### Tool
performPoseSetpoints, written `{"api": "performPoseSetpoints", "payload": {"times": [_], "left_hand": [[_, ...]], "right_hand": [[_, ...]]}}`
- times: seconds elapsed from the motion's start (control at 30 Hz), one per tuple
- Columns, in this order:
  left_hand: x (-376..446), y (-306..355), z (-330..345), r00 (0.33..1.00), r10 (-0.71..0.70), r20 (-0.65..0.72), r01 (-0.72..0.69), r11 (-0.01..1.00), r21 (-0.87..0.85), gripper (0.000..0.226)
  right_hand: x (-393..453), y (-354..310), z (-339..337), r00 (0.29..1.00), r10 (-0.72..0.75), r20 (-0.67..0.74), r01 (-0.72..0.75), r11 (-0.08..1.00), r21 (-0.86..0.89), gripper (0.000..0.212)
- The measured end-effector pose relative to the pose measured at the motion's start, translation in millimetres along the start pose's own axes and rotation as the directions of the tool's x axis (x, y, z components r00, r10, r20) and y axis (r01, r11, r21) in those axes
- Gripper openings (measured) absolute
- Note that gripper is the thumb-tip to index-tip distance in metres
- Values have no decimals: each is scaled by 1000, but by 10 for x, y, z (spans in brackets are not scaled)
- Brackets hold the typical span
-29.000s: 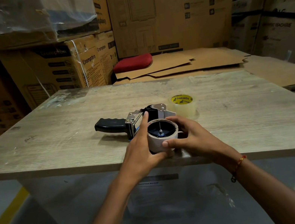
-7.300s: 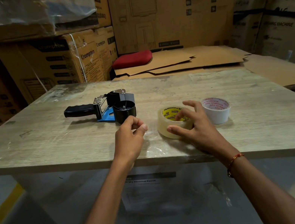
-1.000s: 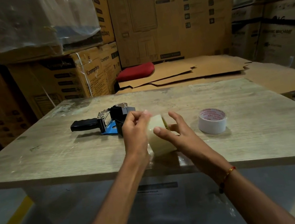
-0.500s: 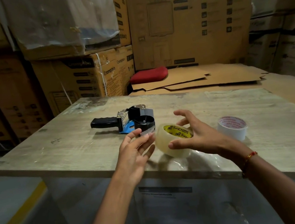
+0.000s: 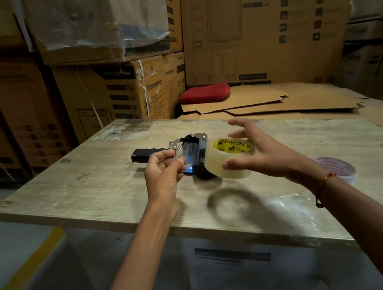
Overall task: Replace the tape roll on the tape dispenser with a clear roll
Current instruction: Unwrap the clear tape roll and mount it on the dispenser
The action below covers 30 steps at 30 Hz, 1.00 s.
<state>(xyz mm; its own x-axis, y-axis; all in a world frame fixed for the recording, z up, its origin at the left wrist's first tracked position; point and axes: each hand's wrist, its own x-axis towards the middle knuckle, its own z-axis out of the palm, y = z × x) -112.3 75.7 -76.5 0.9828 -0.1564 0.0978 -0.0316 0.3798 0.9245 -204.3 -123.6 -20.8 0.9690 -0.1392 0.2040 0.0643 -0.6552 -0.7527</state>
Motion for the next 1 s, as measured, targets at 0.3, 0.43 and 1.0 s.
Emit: {"api": "performPoseSetpoints", "payload": {"times": [0.3,0.43,1.0], "left_hand": [[359,-154,73,966,-32,-255,13,997,-75,24],[450,-197,43,959,-17,-284,2,999,-52,25],[591,-276,34,952,93,-292,-77,995,65,19]], "right_hand": [[576,86,182,998,-55,13,55,996,-65,97],[683,155,212,999,-39,32,41,998,-49,96],[837,33,424,998,-53,-40,35,936,-349,101]]}}
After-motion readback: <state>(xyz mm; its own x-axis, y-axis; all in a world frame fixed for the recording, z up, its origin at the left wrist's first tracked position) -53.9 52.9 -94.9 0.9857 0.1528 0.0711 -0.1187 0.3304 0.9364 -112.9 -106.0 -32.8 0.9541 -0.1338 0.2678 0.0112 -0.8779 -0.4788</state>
